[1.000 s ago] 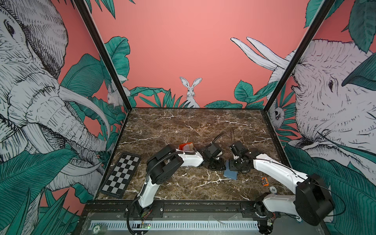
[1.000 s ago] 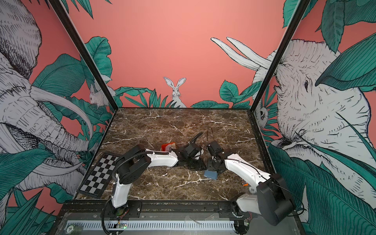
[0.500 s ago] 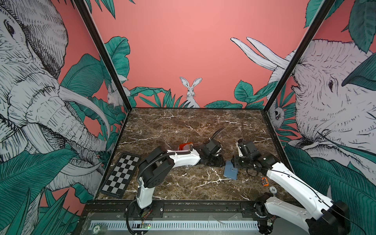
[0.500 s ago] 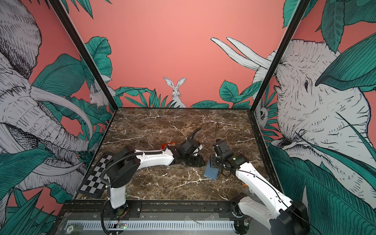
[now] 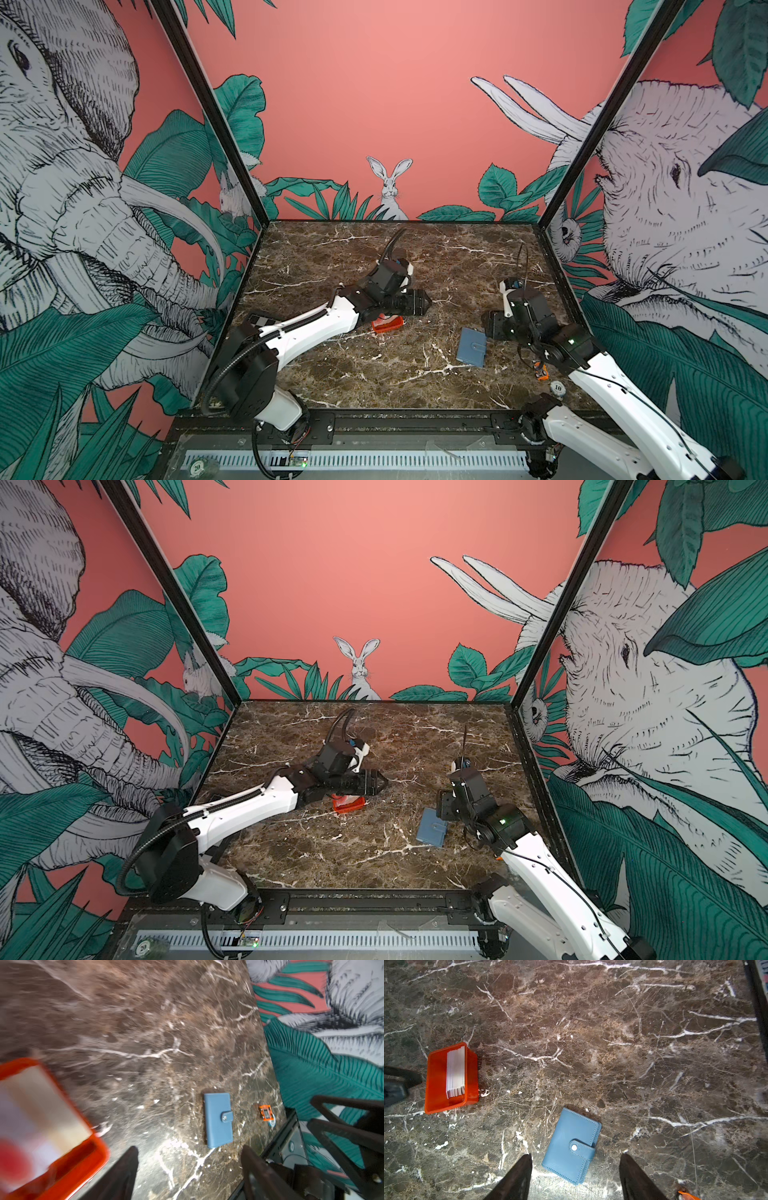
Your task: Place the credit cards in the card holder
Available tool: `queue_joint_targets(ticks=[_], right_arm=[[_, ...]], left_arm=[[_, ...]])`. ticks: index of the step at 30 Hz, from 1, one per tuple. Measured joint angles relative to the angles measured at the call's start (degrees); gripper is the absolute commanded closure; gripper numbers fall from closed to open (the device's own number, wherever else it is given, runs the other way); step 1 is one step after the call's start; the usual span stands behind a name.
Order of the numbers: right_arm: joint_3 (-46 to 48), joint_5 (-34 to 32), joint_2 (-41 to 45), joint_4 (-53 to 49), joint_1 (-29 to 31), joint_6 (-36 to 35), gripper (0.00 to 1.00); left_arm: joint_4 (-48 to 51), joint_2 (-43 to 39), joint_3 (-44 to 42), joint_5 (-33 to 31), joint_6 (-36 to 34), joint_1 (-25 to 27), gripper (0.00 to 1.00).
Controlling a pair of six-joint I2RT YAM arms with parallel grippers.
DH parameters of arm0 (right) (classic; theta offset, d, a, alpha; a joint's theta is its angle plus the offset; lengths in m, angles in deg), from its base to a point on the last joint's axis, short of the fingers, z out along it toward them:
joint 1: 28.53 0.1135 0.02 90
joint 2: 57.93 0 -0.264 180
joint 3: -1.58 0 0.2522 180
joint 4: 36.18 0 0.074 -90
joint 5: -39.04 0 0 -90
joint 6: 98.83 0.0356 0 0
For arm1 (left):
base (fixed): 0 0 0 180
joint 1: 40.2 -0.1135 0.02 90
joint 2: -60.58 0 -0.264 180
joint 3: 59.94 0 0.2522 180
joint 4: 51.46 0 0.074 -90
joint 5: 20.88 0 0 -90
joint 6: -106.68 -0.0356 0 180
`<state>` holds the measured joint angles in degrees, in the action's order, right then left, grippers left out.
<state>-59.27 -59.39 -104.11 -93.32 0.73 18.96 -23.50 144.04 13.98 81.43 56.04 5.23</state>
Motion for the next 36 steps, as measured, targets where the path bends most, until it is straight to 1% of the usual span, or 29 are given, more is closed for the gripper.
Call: queue_joint_targets(ticks=[2,6,11,14,17,20,22,25,28,32,36], right_arm=[[0.00,-0.68,1.27,-0.09,0.00,-0.15,0.17],[-0.02,-2.14,2.58,-0.24,-0.02,-0.57,0.11],[0.46,-4.59,2.73,-0.15,-0.07,-0.57,0.09],[1.92,-5.62,3.80,0.52,-0.07,-0.37,0.08],[3.98,-6.71,5.90,1.14,-0.07,-0.22,0.07],[5.70,-8.28,7.98,1.55,-0.07,-0.13,0.06],[6.47,-9.62,9.18,1.88,-0.07,-0.11,0.02],[7.48,-11.26,10.84,2.62,-0.07,-0.48,0.02],[8.96,-11.52,12.02,4.15,-0.07,-1.11,0.02],[11.02,-11.47,10.54,7.23,-0.09,-1.51,0.02],[12.46,-10.38,7.26,10.78,-0.55,-3.19,0.02]], left_arm=[[1.09,-2.82,-2.01,-0.04,-0.92,-3.02,0.02],[2.67,-8.44,-6.58,0.02,-2.56,-10.12,0.01],[2.78,-14.75,-11.80,0.90,-4.13,-20.76,0.01],[3.32,-17.97,-14.43,0.17,-5.11,-25.16,0.01],[4.50,-21.38,-16.44,-1.90,-6.91,-27.61,0.01],[4.85,-23.96,-17.79,-4.96,-9.73,-28.85,0.01],[4.83,-24.72,-18.23,-6.93,-11.54,-29.62,0.01],[4.76,-24.81,-18.34,-8.83,-14.05,-31.30,0.01],[4.11,-24.68,-18.75,-9.90,-16.28,-34.27,0.01],[3.17,-23.89,-19.21,-11.96,-19.71,-37.51,0.01],[-1.31,-24.35,-22.47,-14.64,-24.65,-38.47,0.01]])
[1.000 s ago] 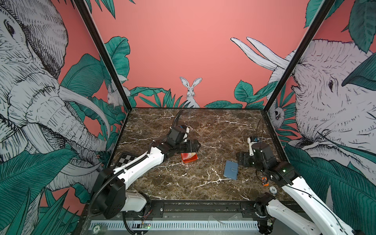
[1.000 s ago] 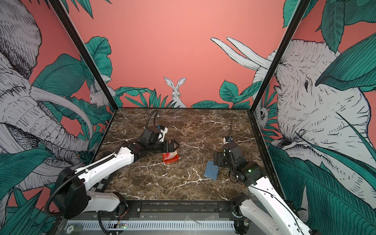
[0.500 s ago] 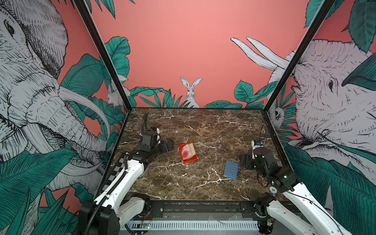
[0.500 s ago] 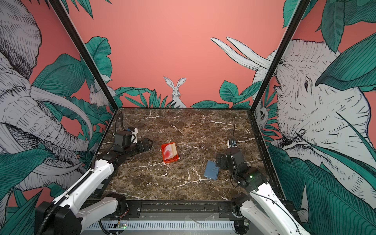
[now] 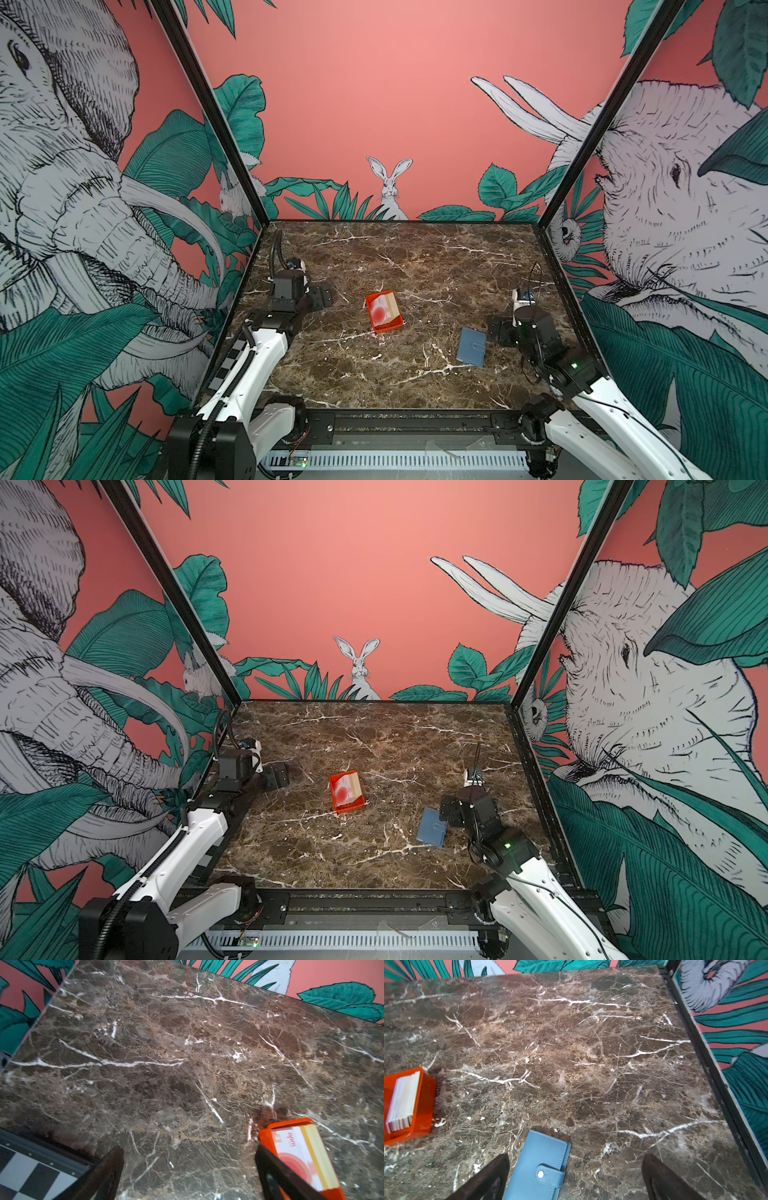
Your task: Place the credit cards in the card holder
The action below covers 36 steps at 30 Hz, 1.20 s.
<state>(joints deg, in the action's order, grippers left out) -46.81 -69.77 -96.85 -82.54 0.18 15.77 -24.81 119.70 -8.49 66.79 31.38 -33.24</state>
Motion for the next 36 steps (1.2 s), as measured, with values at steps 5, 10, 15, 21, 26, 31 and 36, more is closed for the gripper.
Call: queue_joint_targets(ticks=[5,10,15,21,26,31,36], right_arm=[[0.11,1.86,-5.25,4.22,-0.96,-2.80,0.02],[0.13,3.85,-7.76,7.39,-2.03,-4.92,0.02],[0.07,5.73,-9.94,10.19,-5.07,-7.32,0.02],[0.07,6.69,-11.87,12.04,-9.14,-9.73,0.02],[0.07,7.04,-13.53,14.47,-12.72,-11.39,0.02],[0.09,7.06,-16.59,19.02,-16.02,-13.62,0.02],[0.52,7.02,-20.11,25.14,-19.45,-15.63,0.02]], left_arm=[[-7.87,-0.33,-6.01,-4.33,-6.91,-0.26,0.01],[-16.79,2.95,-9.70,-6.99,-11.37,-0.81,0.01],[-34.36,10.01,-14.40,-7.34,-14.38,-1.11,0.01],[-47.82,18.23,-17.40,-7.50,-16.92,-1.62,0.01],[-57.88,22.23,-17.66,-4.15,-17.51,-4.85,0.01],[-65.26,27.34,-19.34,-0.24,-16.72,-8.90,0.01],[-66.36,30.91,-17.68,5.16,-17.90,-8.57,0.01]])
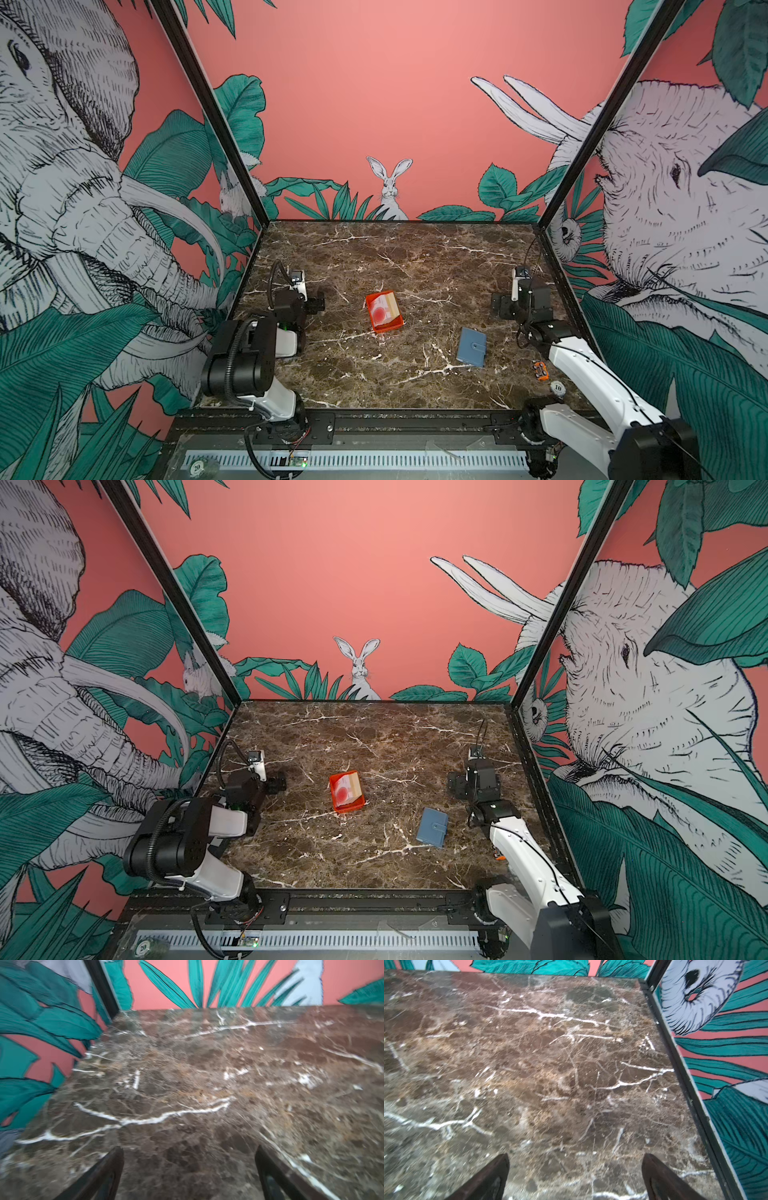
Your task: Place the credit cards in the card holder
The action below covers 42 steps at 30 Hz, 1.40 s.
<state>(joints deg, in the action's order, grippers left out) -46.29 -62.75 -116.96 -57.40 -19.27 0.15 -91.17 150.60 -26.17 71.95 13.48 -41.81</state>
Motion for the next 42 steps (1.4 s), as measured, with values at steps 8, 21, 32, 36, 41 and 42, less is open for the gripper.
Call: queue_joint_targets(ticks=[8,21,32,36,41,42], right_arm=[[5.68,-0.17,-4.50,13.51,-4.09,-3.32,0.02],[10.54,0.13,-19.96,40.50,-6.73,-6.84,0.02],[13.94,3.13,-28.81,54.99,-7.13,-7.91,0.02],[11.93,3.87,-28.85,54.90,-7.28,-8.20,0.02],[11.56,4.28,-28.85,54.84,-7.28,-8.39,0.02],[11.54,4.61,-28.85,54.80,-7.28,-8.46,0.02]], left_arm=[[1.40,0.15,2.58,3.26,-2.05,1.20,0.01],[2.62,0.15,2.58,3.74,-2.47,1.20,0.01],[2.78,0.15,2.58,3.74,-2.49,1.20,0.01],[2.84,0.15,2.58,3.74,-2.49,1.20,0.01],[2.86,0.13,2.58,3.74,-2.51,1.20,0.01],[2.84,0.15,2.58,3.74,-2.51,1.20,0.01]])
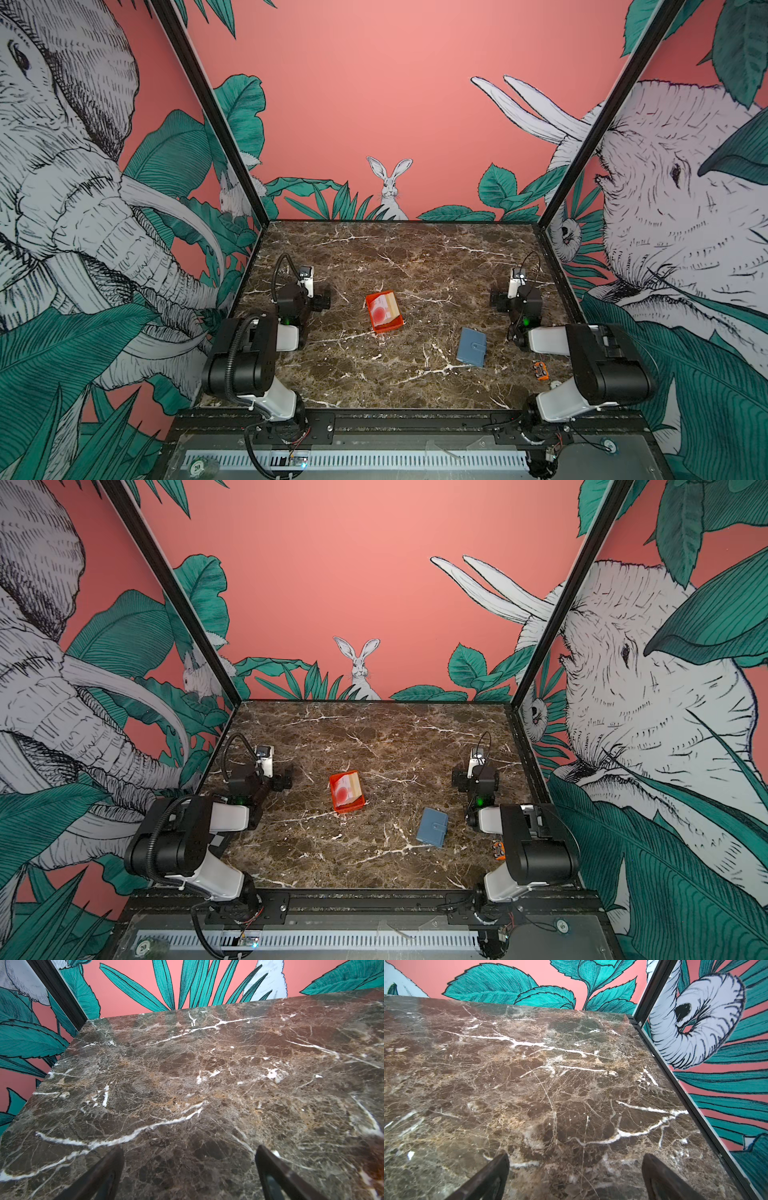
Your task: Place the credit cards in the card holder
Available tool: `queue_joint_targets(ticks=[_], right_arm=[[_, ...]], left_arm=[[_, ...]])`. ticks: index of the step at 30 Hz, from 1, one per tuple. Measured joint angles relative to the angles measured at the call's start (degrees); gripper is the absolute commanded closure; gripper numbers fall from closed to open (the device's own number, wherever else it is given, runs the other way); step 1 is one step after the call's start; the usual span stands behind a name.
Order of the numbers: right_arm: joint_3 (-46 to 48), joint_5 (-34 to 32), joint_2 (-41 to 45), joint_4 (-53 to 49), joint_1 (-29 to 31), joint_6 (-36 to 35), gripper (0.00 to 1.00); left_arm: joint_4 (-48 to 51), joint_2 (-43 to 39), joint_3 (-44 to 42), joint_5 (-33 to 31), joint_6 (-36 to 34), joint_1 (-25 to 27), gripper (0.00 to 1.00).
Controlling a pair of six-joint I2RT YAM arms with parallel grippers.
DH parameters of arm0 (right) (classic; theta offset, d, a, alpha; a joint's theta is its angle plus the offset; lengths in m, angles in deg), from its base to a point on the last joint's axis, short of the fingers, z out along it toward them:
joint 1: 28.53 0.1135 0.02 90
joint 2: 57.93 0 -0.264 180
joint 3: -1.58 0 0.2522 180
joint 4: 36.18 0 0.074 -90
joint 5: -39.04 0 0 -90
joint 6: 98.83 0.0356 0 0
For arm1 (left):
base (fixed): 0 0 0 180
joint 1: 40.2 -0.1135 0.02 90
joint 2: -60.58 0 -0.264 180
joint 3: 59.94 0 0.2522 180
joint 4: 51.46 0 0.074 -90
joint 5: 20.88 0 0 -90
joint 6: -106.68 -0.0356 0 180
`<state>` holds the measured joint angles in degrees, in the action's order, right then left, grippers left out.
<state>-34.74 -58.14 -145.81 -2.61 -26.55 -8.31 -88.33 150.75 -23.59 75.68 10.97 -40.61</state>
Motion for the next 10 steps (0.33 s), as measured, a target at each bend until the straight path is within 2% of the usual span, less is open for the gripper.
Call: queue_joint_targets(ticks=[10], right_arm=[[0.00,1.18,0.00,-0.57,0.00,-0.72,0.02]], left_arm=[[0.02,-0.02,0.00,0.00,-0.11,0.00,0.01]])
